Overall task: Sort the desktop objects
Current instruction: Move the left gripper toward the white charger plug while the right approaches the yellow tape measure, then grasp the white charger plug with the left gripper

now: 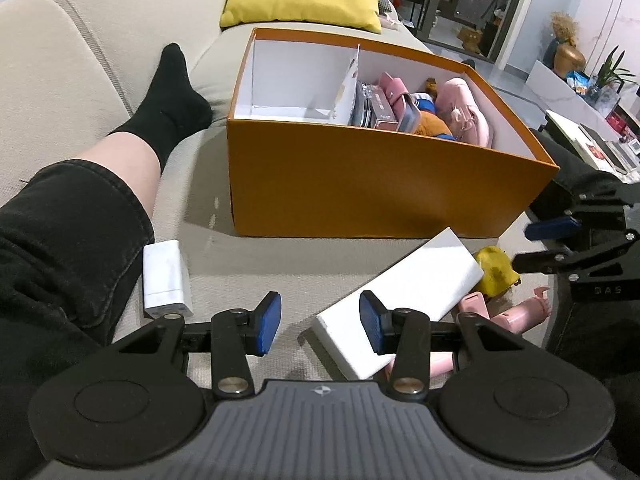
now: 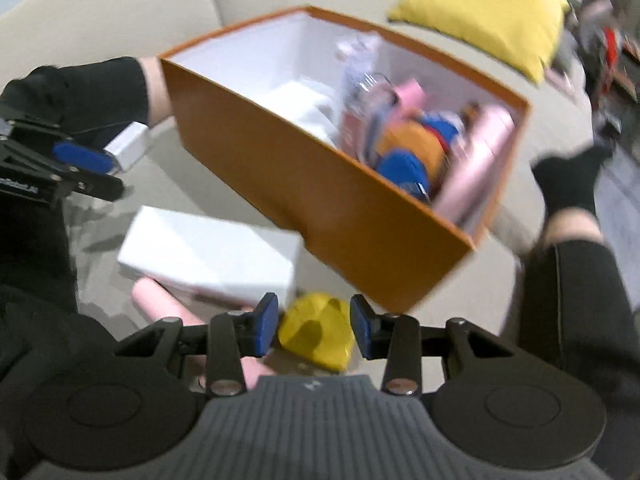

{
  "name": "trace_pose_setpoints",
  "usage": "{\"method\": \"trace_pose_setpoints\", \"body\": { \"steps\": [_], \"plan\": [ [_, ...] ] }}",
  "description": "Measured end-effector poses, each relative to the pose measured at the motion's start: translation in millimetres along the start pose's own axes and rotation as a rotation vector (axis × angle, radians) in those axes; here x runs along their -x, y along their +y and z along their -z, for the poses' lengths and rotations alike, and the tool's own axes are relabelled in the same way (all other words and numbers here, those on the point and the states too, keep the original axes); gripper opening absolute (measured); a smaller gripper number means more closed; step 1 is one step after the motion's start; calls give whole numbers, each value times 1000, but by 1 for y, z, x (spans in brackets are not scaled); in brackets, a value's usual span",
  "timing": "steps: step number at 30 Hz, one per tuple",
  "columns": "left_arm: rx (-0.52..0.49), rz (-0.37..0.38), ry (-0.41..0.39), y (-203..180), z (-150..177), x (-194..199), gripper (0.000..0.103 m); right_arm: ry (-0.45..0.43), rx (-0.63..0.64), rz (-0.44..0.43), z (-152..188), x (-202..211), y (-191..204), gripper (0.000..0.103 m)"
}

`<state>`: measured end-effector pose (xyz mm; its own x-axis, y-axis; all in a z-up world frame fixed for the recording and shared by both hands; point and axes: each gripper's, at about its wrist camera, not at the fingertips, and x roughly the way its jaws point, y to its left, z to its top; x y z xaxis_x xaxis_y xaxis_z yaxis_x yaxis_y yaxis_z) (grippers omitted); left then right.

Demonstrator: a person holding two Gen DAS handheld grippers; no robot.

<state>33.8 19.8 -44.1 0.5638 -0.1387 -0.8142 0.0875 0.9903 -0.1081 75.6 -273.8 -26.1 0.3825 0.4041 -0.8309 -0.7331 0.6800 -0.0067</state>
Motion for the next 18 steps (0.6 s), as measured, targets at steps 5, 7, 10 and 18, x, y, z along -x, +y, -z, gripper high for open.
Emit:
{"method": "trace_pose_setpoints", "body": {
  "steps": [5, 7, 10, 18],
  "plan": [
    [6, -21, 10, 3, 1, -2, 51, 46, -84, -15, 7, -14, -3, 56],
    [-6, -46, 8, 5, 1, -2, 51, 56, -73, -18, 7, -21, 1, 57],
    [-24, -96, 13, 9, 1, -1, 51, 97, -39, 25, 6, -34, 7, 57],
    [81, -325, 26, 38, -8, -8, 55, 127, -71, 23, 6, -46, 3, 58]
  ]
}}
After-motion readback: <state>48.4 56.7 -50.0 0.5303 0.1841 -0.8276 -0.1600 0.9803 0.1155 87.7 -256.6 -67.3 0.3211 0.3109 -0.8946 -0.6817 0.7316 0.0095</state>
